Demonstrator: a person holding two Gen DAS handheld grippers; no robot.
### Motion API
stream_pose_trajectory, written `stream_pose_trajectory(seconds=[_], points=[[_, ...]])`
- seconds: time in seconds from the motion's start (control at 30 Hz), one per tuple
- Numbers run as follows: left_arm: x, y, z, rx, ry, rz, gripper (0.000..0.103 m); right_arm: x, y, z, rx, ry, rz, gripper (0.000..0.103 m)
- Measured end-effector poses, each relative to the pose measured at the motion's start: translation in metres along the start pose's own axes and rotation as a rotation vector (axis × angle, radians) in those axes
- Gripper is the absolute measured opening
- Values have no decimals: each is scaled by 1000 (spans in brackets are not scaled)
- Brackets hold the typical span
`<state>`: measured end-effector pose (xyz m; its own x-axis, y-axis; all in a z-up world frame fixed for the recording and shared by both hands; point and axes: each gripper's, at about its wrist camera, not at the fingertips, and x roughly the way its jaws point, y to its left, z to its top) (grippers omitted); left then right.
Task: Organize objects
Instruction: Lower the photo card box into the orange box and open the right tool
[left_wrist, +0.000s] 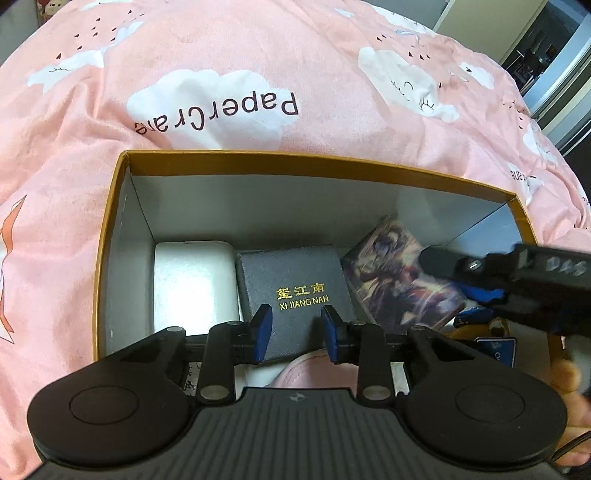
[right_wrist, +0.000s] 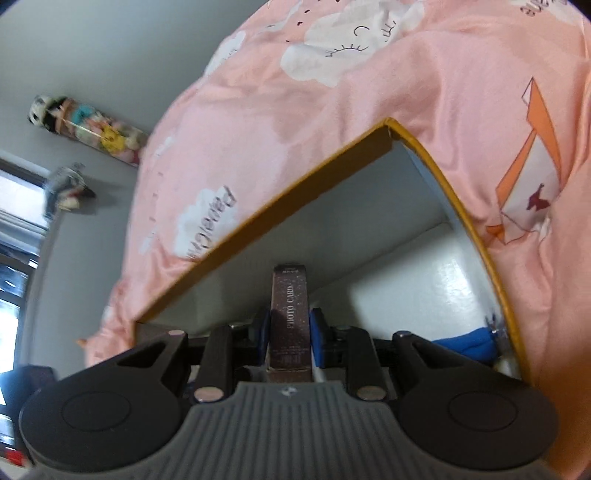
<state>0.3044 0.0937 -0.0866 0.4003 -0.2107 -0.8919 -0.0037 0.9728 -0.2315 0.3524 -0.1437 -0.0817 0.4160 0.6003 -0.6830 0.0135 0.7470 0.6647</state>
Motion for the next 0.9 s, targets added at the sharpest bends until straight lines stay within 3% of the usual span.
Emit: stream_pose_trajectory(seconds=[0.17,0.3,0.4,0.53,0.6,0.73,0.9], points=[[-1,0,-3,3,1,-7,37,18,-3,-1,39,81,-30,28],[-2,3,-5,-5,-1,-18,37,23,7,0,-53,134,-81,32],[-4,3,-7,-6,-2,-27,36,24,17,0,-154,164,-124,42],[-5,4,-8,-6,1,-37,35,19,31,1,-301,154,-189,43],[-5,4,-9,-5,0,-40,35,21,30,4,-349,182,-181,42],[-4,4,-9,-10,-4,-39,33,31,29,7,-379,192,-178,36],[-5,6,-9,-22,-6,-50,33,41,25,10,-354,223,-160,36]])
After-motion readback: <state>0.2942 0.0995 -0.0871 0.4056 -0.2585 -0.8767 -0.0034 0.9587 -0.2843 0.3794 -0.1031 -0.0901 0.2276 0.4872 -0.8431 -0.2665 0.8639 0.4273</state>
